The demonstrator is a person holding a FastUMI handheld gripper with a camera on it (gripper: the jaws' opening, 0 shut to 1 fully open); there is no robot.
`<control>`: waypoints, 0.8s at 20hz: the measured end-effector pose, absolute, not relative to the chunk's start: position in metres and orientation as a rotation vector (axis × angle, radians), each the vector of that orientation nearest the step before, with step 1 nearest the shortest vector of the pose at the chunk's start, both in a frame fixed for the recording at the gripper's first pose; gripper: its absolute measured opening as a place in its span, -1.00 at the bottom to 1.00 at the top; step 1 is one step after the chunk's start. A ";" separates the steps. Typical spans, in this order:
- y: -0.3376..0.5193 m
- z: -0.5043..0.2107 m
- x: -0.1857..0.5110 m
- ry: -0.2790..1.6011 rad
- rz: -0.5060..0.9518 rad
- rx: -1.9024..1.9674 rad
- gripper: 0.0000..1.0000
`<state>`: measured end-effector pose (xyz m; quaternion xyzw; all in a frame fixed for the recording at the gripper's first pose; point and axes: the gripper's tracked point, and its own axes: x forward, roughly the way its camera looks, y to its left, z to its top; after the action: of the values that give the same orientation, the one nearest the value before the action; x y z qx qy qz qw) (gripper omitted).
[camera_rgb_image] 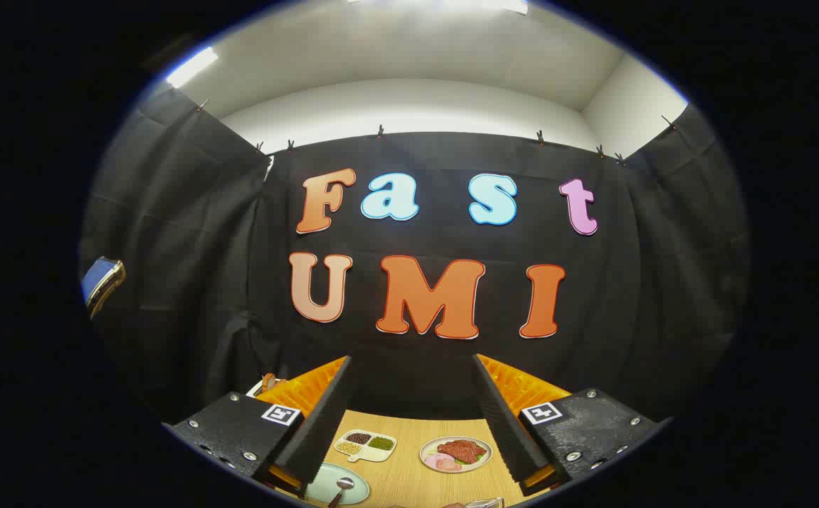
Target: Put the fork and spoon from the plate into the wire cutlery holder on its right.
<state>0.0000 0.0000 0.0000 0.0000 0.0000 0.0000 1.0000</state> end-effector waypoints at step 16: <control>-0.011 -0.008 0.007 0.004 0.092 0.017 0.96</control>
<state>0.0066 -0.0109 -0.0084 0.0083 0.0019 0.0461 0.9989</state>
